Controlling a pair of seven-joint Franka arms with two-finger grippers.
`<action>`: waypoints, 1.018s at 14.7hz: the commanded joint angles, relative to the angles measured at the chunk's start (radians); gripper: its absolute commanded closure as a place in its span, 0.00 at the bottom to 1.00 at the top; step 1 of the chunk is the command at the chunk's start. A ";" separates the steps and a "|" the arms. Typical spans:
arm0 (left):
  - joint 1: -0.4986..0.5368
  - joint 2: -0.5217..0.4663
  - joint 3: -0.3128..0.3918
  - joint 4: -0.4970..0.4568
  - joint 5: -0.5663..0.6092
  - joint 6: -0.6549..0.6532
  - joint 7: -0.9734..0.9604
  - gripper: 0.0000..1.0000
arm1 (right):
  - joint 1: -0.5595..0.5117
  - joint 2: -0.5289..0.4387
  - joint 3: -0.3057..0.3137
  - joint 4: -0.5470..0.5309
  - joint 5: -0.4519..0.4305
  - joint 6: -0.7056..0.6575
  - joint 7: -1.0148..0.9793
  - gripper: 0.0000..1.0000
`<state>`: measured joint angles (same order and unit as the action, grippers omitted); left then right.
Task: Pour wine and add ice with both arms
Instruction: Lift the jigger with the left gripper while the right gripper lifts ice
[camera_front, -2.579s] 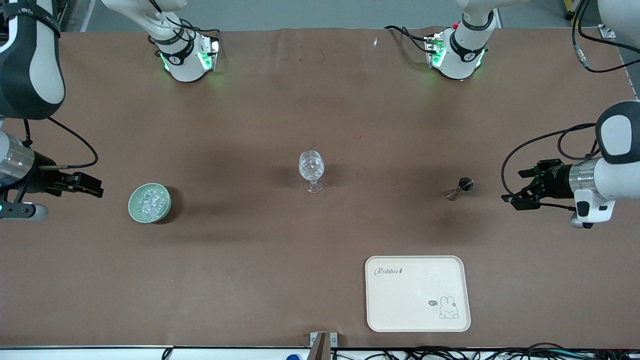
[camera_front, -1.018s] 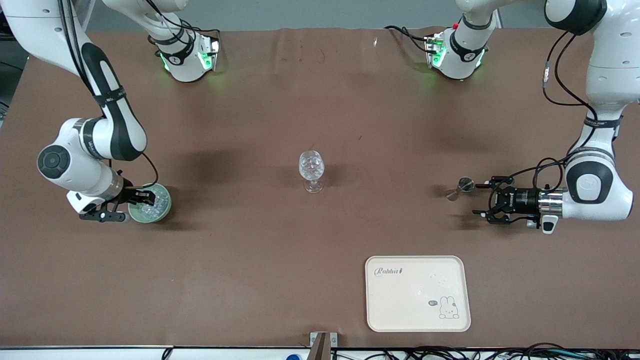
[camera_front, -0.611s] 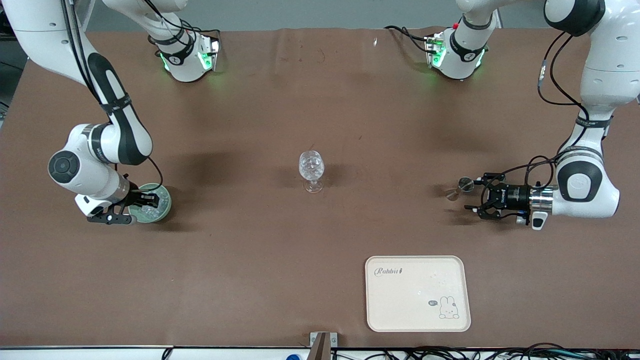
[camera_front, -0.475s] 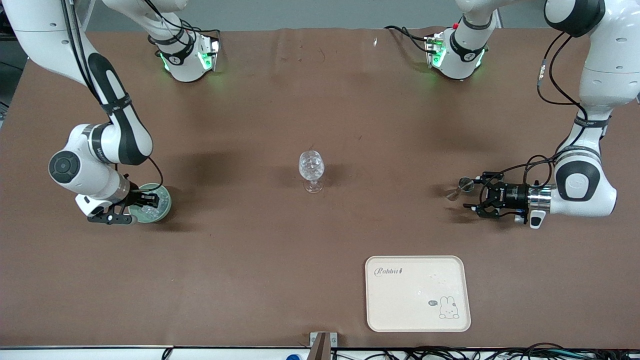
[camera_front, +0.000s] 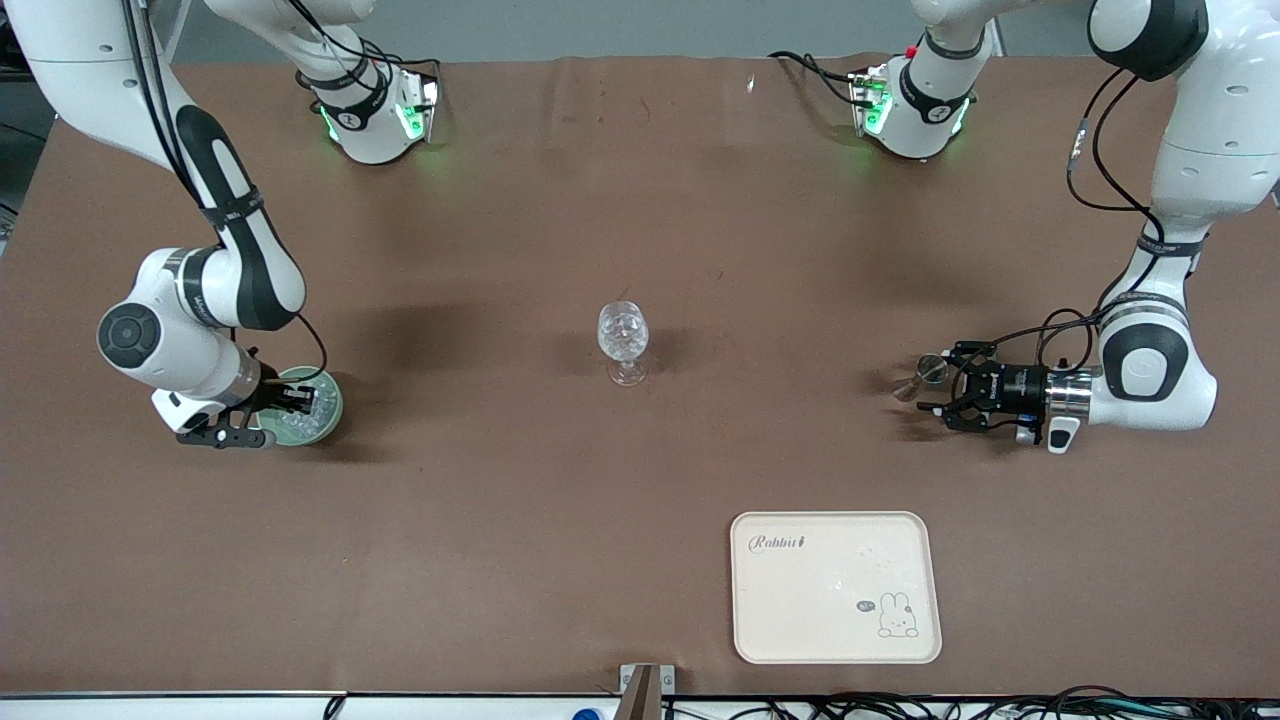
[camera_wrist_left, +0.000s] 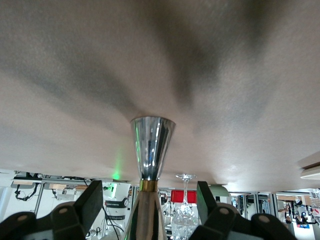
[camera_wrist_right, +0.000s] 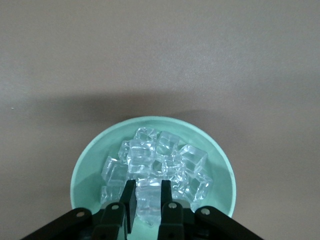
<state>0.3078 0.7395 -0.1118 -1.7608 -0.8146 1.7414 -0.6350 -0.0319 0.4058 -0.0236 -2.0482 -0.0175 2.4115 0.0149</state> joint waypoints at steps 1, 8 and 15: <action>0.007 -0.002 -0.003 -0.006 -0.023 -0.028 0.015 0.20 | -0.003 -0.076 0.007 0.057 -0.005 -0.121 0.008 0.96; 0.010 0.018 -0.003 -0.006 -0.023 -0.031 0.040 0.34 | 0.007 -0.163 0.010 0.370 -0.005 -0.468 0.010 0.96; 0.011 0.018 -0.003 -0.002 -0.026 -0.040 0.034 0.78 | 0.029 -0.404 0.011 0.387 0.004 -0.704 0.011 0.97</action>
<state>0.3134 0.7603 -0.1116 -1.7640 -0.8167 1.7225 -0.6132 -0.0160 0.0864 -0.0137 -1.6264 -0.0170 1.7614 0.0149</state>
